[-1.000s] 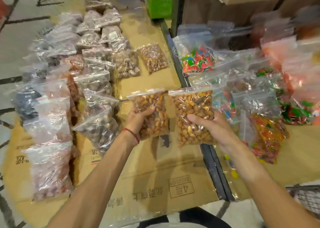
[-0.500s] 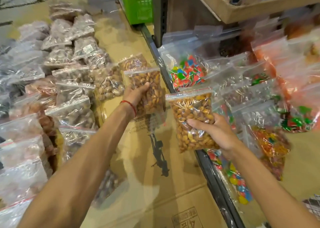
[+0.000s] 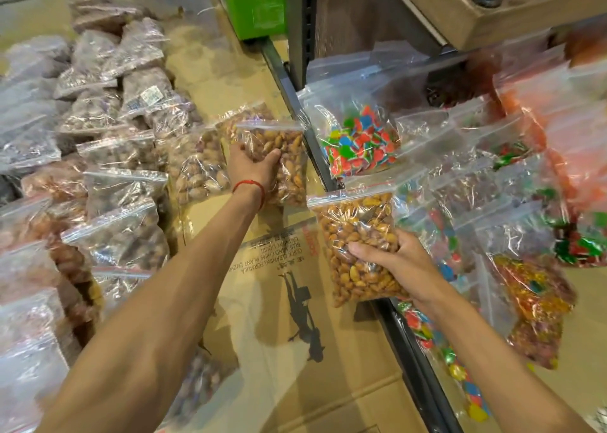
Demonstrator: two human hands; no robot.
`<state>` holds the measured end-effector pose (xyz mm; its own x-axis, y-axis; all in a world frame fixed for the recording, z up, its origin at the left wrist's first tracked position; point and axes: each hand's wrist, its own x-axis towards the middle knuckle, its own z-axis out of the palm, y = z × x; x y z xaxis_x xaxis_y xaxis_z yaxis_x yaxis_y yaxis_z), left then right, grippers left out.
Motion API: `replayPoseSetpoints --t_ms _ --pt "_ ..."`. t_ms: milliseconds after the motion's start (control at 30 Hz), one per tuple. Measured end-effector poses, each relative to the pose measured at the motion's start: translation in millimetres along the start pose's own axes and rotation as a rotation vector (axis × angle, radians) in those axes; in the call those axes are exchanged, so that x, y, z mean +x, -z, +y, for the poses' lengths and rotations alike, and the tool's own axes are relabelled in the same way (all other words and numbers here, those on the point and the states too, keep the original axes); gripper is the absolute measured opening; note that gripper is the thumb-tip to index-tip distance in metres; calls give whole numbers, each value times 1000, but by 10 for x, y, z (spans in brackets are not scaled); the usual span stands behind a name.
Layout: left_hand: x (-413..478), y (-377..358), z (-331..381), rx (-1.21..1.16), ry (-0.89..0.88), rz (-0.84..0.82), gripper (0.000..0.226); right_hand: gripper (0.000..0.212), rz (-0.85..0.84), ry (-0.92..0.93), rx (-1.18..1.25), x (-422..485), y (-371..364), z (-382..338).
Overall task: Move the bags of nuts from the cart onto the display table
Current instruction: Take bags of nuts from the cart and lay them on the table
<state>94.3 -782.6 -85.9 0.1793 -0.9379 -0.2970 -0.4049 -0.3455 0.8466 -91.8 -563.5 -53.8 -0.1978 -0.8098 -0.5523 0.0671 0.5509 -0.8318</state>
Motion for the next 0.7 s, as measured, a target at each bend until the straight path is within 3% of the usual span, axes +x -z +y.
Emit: replayPoseSetpoints --t_ms 167,267,467,567,700 --pt "-141 141 -125 138 -66 31 65 39 -51 39 -9 13 -17 -15" --pt "-486 328 -286 244 -195 14 60 42 -88 66 -29 27 -68 -86" --pt "-1179 732 -704 670 -440 -59 51 53 -149 93 -93 263 -205 -303" --pt "-1416 863 -838 891 -531 -90 55 43 -210 117 -126 455 -319 -427" --pt "-1581 1001 -916 975 -564 -31 56 34 -279 179 -180 702 -529 -585"
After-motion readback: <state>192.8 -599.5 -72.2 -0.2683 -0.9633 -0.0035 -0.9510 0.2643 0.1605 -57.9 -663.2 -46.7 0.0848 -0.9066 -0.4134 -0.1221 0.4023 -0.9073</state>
